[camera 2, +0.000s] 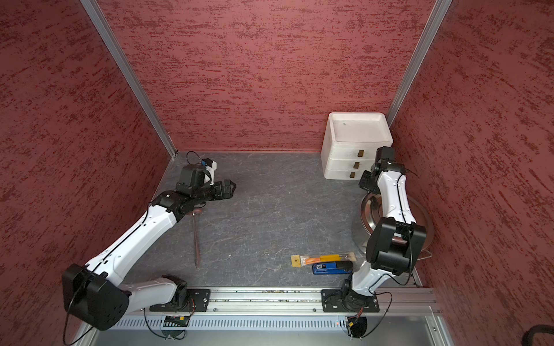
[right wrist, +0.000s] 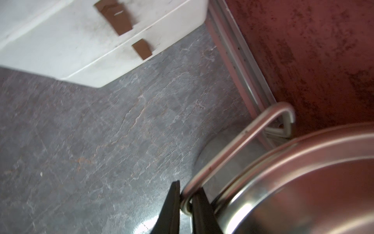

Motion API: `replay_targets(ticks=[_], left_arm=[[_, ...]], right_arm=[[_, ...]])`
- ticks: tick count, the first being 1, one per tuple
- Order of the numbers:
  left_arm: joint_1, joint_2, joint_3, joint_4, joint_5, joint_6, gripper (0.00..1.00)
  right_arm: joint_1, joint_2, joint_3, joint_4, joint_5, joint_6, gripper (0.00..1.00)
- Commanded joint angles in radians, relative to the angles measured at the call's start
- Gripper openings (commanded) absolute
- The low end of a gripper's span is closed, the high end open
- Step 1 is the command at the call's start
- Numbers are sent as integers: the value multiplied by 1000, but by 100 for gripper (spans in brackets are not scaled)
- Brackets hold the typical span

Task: Stir the soup with a spoon
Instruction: Pick up the pan from the center of the board.

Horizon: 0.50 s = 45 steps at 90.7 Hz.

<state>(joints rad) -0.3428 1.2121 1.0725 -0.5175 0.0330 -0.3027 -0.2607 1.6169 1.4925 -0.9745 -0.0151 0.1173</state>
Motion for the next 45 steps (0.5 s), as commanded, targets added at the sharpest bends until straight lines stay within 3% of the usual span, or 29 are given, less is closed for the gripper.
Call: replay_targets(ticks=[1, 20, 45], left_arm=[[-5, -59, -7, 21, -87, -31, 100], [-4, -150, -24, -15, -192, -88, 100], [5, -228, -33, -161, -292, -183, 100]], right_arm=[[80, -107, -9, 113, -87, -173, 0], [233, -202, -61, 113, -129, -289, 0], [474, -312, -136, 80, -210, -300, 0]])
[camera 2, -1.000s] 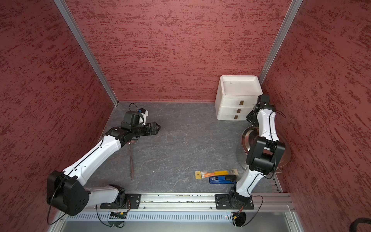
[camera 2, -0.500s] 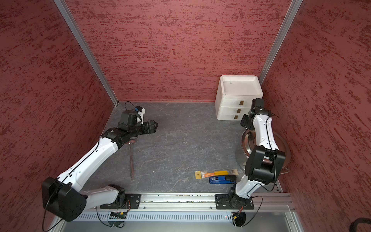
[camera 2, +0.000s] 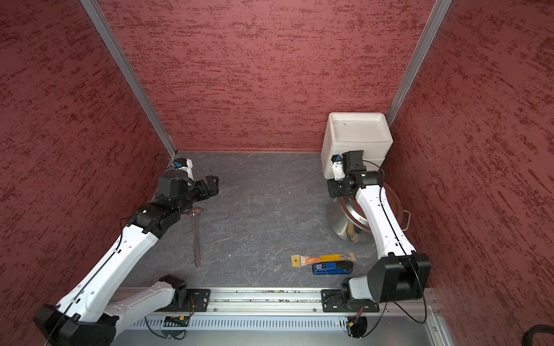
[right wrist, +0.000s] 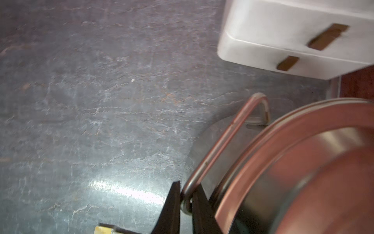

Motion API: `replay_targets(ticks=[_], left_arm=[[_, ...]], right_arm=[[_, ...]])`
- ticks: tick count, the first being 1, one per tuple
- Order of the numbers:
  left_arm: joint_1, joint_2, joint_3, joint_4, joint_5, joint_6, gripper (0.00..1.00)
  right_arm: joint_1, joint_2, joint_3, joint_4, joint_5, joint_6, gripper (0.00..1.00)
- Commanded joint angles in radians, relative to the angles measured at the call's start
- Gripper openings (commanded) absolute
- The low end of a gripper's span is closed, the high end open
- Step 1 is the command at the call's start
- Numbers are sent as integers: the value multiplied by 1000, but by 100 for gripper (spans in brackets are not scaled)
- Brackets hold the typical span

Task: Stir the soup with a spoon
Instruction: Pick up the pan from the center of the board, then place the pan at the center of the board.

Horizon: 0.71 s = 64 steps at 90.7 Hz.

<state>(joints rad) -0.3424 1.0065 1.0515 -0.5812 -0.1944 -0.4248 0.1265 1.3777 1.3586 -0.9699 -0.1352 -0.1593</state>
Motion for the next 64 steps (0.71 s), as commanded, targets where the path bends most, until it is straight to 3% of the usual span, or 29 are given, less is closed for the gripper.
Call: replay_targets(ticks=[1, 29, 64], left_arm=[[6, -24, -12, -105, -66, -67, 100], [39, -63, -10, -312, -115, -220, 100], [186, -129, -38, -464, -91, -278, 100]], right_arm=[[101, -76, -4, 75, -92, -19, 0], [446, -82, -16, 165, -89, 101, 0], [878, 180, 140, 304, -64, 14, 0]])
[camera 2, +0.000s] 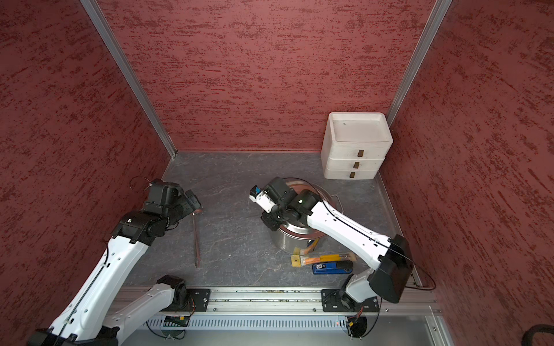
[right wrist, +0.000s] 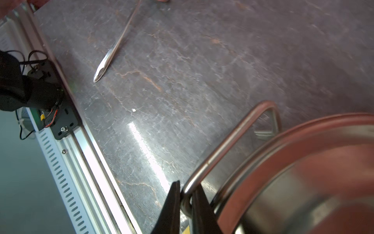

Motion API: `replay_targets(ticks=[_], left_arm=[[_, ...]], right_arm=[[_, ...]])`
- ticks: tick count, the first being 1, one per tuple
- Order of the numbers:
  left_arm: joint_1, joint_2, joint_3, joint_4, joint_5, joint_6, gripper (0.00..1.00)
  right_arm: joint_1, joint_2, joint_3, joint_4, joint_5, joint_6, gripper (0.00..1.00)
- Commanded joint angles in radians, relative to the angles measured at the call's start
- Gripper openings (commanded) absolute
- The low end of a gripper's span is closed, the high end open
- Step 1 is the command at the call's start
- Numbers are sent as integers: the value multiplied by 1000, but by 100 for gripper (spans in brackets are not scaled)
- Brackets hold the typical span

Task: Stir the soup with a spoon
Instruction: Place the pan at the center of the board.

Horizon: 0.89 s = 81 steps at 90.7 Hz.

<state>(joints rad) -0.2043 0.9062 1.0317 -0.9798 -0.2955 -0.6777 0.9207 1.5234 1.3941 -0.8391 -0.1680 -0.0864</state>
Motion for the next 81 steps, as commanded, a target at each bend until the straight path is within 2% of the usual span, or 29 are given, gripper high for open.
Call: replay_targets(ticks=[1, 12, 31, 52, 67, 81], left_arm=[[55, -32, -19, -68, 15, -26, 100], [93, -55, -35, -99, 45, -35, 100], [111, -66, -60, -134, 84, -46, 100], [114, -33, -70, -116, 130, -50, 100], [112, -31, -76, -106, 139, -45, 100], [115, -31, -64, -105, 123, -38, 100]], right_arm=[[90, 42, 109, 174, -32, -64, 0], [164, 99, 144, 188, -42, -111, 0], [252, 110, 131, 207, -100, -192, 0], [297, 165, 156, 212, -152, -225, 0], [297, 157, 136, 217, -132, -231, 27], [297, 131, 133, 178, -127, -273, 43]])
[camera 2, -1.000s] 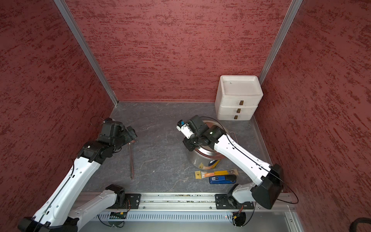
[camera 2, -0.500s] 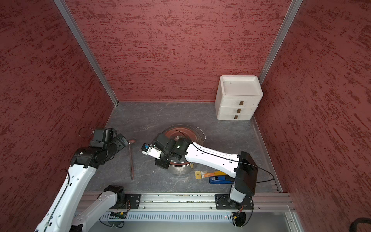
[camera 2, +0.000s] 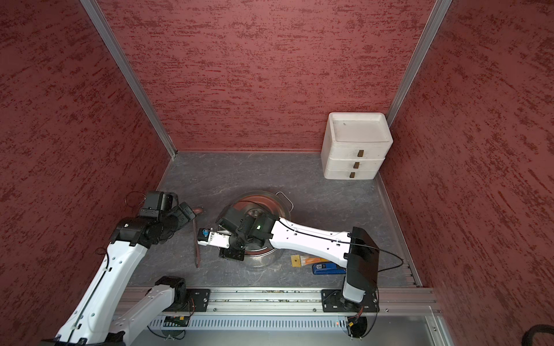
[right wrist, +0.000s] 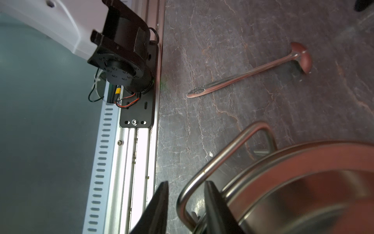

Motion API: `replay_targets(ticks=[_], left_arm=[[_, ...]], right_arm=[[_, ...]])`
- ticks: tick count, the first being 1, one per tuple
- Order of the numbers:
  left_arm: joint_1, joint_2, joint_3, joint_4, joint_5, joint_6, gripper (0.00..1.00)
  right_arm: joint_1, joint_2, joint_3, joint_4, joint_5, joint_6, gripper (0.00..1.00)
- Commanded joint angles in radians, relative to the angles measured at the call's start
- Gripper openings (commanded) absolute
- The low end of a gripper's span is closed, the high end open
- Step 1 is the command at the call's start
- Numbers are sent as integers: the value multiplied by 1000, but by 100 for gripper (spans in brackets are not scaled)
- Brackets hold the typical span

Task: Stir the soup with a spoon
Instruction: Place the pan at the center of the board, then pick up the lid from the pan.

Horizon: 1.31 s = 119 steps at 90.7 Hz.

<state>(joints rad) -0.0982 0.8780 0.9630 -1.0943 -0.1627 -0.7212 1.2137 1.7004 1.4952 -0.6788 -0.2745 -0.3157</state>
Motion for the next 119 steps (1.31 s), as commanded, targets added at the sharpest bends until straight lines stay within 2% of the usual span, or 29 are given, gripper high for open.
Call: replay_targets(ticks=[1, 16, 27, 38, 51, 63, 69, 89, 103, 111, 119], left_arm=[[9, -3, 6, 10, -11, 5, 100], [21, -16, 13, 37, -44, -2, 100], [38, -35, 18, 43, -46, -3, 100], [57, -27, 26, 32, -8, 6, 100], [60, -16, 11, 39, 35, 5, 100], [60, -23, -1, 53, 70, 0, 100], [60, -24, 1, 50, 74, 2, 100], [61, -20, 25, 33, 80, 22, 100], [63, -21, 34, 29, 74, 26, 100], [63, -21, 38, 37, 78, 26, 100], [63, -18, 40, 43, 74, 28, 100]], right_arm=[[5, -49, 32, 14, -20, -46, 44], [4, -120, 33, -37, -16, -75, 55], [-9, -190, 34, -35, 37, -11, 65], [-94, -230, 23, -38, 57, 99, 69], [-229, -221, -36, -41, 65, 161, 73], [-297, -223, -97, 31, 66, 156, 86], [-319, -216, -120, 64, 54, 146, 89], [-347, -190, -185, 129, 27, 118, 90], [-353, -183, -242, 172, 61, 122, 90], [-354, -188, -269, 186, 70, 116, 86], [-353, -207, -303, 199, 77, 104, 79]])
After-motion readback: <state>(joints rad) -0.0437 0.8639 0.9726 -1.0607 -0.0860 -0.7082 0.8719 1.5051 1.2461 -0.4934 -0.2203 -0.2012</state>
